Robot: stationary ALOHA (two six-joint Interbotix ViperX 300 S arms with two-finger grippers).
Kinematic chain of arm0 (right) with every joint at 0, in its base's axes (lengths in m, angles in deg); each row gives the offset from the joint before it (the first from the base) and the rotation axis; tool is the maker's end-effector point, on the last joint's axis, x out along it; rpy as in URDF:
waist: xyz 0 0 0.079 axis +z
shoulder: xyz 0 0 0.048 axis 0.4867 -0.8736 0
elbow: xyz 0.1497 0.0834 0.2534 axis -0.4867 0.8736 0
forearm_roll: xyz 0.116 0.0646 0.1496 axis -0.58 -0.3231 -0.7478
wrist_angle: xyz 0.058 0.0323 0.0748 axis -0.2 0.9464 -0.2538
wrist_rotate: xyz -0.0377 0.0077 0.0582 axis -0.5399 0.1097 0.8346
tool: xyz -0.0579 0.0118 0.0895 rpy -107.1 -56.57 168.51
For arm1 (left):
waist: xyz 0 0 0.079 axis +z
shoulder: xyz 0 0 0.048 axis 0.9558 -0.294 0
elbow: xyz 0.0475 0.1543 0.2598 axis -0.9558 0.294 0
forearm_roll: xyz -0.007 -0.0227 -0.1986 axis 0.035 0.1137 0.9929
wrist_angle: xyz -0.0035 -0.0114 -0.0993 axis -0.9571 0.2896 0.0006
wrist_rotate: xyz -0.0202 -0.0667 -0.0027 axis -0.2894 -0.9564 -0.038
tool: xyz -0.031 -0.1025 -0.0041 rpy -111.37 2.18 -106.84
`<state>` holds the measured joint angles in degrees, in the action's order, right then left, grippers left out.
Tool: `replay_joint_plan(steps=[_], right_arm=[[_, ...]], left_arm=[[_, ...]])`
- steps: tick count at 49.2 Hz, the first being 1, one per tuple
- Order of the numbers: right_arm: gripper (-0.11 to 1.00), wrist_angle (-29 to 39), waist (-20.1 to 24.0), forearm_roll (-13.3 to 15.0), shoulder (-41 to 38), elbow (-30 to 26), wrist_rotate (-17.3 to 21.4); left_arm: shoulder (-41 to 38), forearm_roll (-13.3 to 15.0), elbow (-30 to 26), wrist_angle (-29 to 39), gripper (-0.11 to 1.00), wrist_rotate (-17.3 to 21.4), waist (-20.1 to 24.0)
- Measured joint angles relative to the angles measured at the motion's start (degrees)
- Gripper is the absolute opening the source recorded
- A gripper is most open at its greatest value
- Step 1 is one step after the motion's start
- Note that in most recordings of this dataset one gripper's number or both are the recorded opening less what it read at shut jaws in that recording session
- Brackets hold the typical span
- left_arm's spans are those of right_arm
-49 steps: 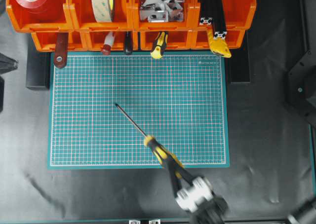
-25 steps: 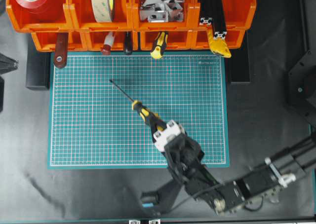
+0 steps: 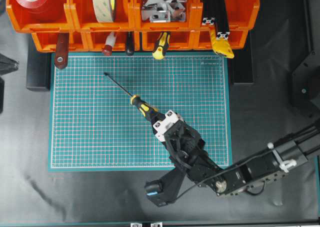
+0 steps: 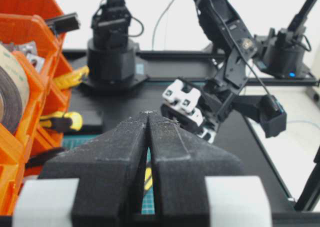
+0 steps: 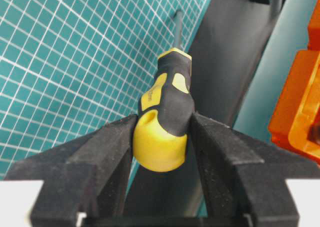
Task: Pick screwdriver from container rack with right arm.
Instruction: 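Lower the held screwdriver onto the green mat with the right gripper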
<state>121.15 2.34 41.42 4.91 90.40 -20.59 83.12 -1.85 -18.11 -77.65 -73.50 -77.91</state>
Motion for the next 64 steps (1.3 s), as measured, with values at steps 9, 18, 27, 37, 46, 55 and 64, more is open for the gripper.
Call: replay_joint_plan(steps=[9,18,27,37,46,55,64], right_arm=[[0.36,-3.34,-0.35,-0.44,0.35,0.79,0.09],[0.36,-5.63,-0.53,-2.64,0.88,1.76,0.00],[0.36,-8.09,-0.70,-4.57,1.41,2.55,0.09],[0.38,-11.78,-0.88,-6.06,1.58,3.25,0.00],[0.45,-13.71,-0.97,-8.17,1.58,3.96,0.00],[0.45,-13.80,-1.14,-10.81,1.58,3.96,0.00],[0.45,-14.94,-1.14,-13.62,1.49,3.78,0.35]], left_arm=[[0.00,0.00,0.00,0.09,0.00,0.00,0.00],[-0.09,0.00,-0.09,0.09,0.00,0.00,0.00],[-0.09,0.00,-0.09,0.00,0.00,0.00,0.00],[-0.09,-0.09,0.00,0.00,0.00,0.00,0.09],[-0.09,-0.09,0.00,0.09,0.00,0.00,0.09],[-0.09,-0.09,0.00,0.70,0.00,0.00,0.00],[-0.09,-0.09,-0.09,0.97,0.00,0.00,0.09]])
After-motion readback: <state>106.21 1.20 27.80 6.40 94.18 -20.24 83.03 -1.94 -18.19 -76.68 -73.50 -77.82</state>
